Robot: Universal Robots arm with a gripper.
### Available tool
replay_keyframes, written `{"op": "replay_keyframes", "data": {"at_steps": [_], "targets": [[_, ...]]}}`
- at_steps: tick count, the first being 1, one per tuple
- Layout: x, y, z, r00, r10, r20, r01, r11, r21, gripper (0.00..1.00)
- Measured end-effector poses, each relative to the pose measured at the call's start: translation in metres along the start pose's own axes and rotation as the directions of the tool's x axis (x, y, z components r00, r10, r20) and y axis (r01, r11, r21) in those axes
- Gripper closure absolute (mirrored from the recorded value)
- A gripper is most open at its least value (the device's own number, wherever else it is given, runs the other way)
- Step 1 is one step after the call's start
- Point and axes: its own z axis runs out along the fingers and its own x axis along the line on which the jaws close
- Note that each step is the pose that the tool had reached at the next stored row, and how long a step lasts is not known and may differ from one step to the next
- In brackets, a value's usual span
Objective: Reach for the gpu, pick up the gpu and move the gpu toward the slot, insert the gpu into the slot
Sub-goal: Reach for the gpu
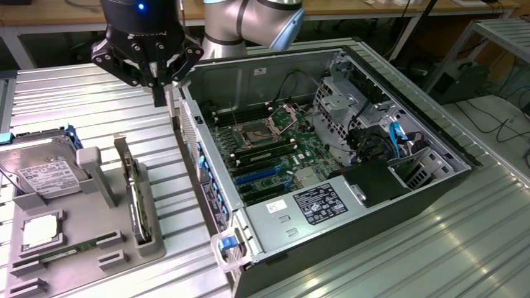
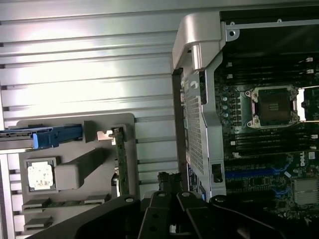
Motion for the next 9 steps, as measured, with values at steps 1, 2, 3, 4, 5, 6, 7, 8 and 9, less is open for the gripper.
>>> {"op": "replay_keyframes", "data": {"at_steps": [1,2,3,4,5,6,7,8,9], "targets": [[0.0009,-0.0001,0.0000,1.0000,0.000,0.0000,0.000,1.0000,0.0000,0.89],[0.0017,-0.0002,0.0000,1.0000,0.000,-0.0001,0.000,1.0000,0.0000,0.89],[0.0025,-0.0003,-0.0001,1.0000,0.000,-0.0002,0.000,1.0000,0.0000,0.89],[0.0034,-0.0003,-0.0001,1.0000,0.000,-0.0002,0.000,1.0000,0.0001,0.89],[0.0043,-0.0004,-0.0001,1.0000,0.000,-0.0003,0.000,1.0000,0.0001,0.89],[0.0050,-0.0005,-0.0001,1.0000,0.000,-0.0003,0.000,1.0000,0.0000,0.89],[0.0060,-0.0006,-0.0002,1.0000,0.000,-0.0004,0.000,1.0000,0.0001,0.89],[0.0068,-0.0007,-0.0002,1.0000,0.000,-0.0005,0.000,1.0000,0.0001,0.89],[0.0077,-0.0008,-0.0002,1.0000,0.000,-0.0006,0.000,1.0000,0.0001,0.89]]}}
